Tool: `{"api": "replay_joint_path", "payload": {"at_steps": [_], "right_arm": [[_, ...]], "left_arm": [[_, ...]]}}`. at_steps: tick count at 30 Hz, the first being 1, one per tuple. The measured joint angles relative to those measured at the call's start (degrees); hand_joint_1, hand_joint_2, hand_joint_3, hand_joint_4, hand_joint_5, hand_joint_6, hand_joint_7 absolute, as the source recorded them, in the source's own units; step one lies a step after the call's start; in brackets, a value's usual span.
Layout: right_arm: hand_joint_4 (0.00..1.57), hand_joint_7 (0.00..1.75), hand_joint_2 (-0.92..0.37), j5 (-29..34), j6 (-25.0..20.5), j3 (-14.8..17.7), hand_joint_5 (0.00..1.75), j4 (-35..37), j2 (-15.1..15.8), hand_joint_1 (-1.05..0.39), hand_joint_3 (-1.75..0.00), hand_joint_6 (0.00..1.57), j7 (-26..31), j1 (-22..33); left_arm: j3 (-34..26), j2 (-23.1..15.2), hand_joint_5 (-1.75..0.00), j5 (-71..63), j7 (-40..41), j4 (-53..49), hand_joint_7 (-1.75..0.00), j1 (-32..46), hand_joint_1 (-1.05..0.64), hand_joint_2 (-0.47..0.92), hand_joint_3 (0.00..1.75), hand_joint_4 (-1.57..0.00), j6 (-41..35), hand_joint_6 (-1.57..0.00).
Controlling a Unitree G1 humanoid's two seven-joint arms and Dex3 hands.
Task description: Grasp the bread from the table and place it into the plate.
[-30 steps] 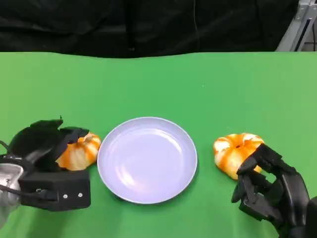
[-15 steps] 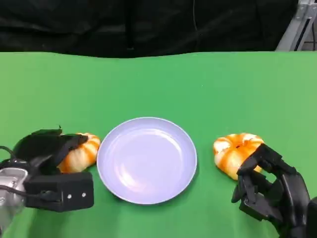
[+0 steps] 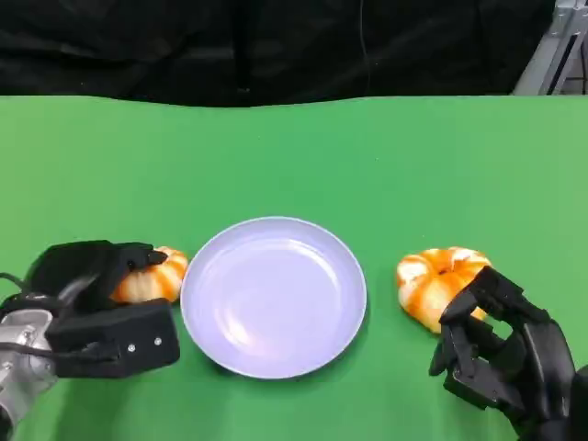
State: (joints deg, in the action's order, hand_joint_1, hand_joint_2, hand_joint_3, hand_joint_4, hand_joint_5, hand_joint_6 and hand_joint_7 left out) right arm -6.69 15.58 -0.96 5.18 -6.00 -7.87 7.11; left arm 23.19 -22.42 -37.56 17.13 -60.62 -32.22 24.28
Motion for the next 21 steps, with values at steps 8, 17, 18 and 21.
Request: {"api": "replay_joint_path", "payload": {"at_steps": [8, 17, 18, 21], "right_arm": [[0.82, 1.61, -0.62, -0.08, 0.00, 0.11, 1.75, 0.00, 0.02, -0.14, -1.08, 0.63, -0.07, 0.00], [0.84, 1.60, -0.61, -0.05, -0.03, 0.20, 1.75, 0.00, 0.06, -0.15, -1.09, 0.64, -0.05, 0.03], [0.84, 1.60, -0.61, -0.05, -0.02, 0.22, 1.75, 0.01, 0.06, -0.15, -1.09, 0.64, -0.05, 0.02], [0.84, 1.60, -0.61, -0.05, -0.02, 0.25, 1.75, 0.03, 0.06, -0.15, -1.10, 0.64, -0.04, 0.03]], "left_arm": [[-1.06, 0.22, -1.75, 1.93, 2.15, -0.98, -1.72, 0.54, 0.04, 0.92, 0.36, -0.59, 2.14, -0.47], [-4.11, -0.37, -1.75, 4.71, 2.34, 1.13, -1.62, 1.22, 0.01, 0.92, 0.43, -0.55, 5.76, -0.54], [-4.55, -0.57, -1.75, 4.99, 2.32, 2.19, -1.63, 1.27, 0.01, 0.92, 0.43, -0.55, 6.20, -0.53], [-5.12, -1.36, -1.75, 5.32, 2.22, 6.42, -1.61, 1.33, 0.02, 0.91, 0.40, -0.56, 7.34, -0.55]]}}
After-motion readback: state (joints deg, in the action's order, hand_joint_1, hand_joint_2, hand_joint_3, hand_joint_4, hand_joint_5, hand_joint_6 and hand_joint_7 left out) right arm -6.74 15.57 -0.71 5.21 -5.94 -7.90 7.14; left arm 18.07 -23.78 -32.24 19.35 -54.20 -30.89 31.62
